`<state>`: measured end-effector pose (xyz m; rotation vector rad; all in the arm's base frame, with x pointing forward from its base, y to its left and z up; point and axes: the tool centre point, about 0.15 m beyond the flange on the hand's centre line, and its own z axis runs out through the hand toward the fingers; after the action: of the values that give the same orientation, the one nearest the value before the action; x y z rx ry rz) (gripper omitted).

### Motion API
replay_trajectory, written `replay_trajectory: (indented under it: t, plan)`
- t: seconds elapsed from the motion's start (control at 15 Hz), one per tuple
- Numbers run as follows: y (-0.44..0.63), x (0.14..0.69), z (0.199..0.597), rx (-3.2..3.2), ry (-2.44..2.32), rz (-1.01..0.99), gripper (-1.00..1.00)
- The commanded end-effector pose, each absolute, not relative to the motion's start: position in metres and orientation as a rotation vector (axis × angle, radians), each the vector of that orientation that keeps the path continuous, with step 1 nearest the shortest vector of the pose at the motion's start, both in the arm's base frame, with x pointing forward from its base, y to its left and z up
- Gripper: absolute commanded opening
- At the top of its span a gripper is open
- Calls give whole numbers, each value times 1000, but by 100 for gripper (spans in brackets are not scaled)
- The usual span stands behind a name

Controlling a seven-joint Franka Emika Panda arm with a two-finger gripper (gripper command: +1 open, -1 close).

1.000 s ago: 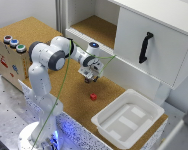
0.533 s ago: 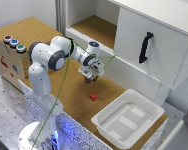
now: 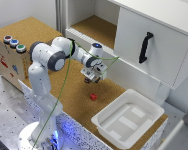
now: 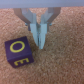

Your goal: Go push the purple block to the left

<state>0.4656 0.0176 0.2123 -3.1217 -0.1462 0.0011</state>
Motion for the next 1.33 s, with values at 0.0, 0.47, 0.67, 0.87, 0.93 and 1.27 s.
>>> replay_trajectory:
  t: [0.0, 0.47, 0.67, 0.87, 0.93, 1.27]
  plan:
    - [39, 447, 223, -3229, -275, 137, -100]
    - [77, 438, 215, -3170, -296, 119, -100]
    - [89, 440, 212, -3145, -305, 123, -100]
    - [104, 438, 211, -3110, -356, 137, -100]
    - [111, 437, 210, -3097, -383, 141, -100]
    - [142, 433, 207, -3014, -488, 147, -100]
